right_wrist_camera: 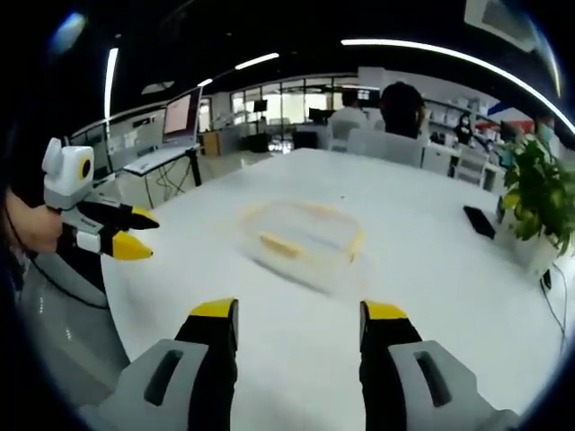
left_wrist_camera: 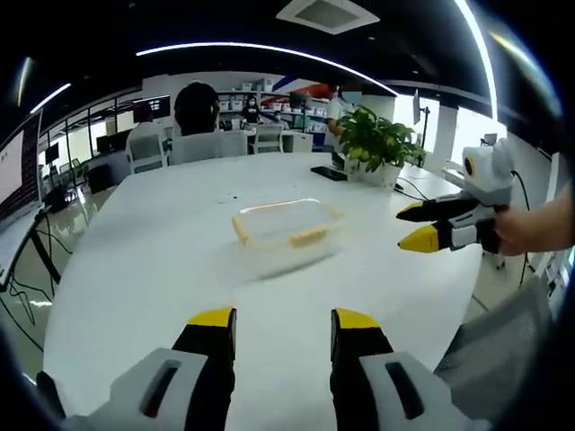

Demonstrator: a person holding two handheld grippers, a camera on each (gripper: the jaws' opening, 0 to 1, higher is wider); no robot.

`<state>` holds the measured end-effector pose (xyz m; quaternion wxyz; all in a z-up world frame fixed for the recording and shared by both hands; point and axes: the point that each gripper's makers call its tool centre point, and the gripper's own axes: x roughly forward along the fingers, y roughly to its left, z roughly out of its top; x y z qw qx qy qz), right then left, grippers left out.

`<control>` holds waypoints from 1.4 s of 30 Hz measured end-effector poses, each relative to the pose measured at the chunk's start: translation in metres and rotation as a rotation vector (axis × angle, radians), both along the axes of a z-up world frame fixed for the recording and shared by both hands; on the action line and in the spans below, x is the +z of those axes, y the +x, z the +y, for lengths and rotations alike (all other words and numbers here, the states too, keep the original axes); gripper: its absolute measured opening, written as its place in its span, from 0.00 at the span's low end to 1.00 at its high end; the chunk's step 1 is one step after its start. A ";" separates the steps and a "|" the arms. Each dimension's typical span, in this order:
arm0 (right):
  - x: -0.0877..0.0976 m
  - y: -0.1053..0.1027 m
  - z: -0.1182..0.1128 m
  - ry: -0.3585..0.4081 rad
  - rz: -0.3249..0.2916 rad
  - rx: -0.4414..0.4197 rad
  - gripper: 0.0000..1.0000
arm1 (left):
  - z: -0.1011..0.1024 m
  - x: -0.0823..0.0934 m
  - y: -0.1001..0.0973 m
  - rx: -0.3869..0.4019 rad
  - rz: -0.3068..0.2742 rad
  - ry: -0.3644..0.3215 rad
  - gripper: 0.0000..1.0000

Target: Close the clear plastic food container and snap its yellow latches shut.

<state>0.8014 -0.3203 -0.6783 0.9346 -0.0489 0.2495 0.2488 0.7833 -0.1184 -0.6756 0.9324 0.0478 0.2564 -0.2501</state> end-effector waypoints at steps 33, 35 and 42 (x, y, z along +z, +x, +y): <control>0.015 -0.072 0.003 0.036 -0.032 -0.066 0.50 | 0.021 0.002 -0.053 0.029 -0.065 0.015 0.35; 0.016 -0.070 0.003 -0.017 -0.065 -0.049 0.46 | 0.022 0.003 -0.053 0.031 -0.072 0.023 0.35; 0.010 -0.068 0.004 -0.015 -0.044 -0.052 0.47 | 0.025 0.002 -0.051 0.044 -0.073 0.026 0.35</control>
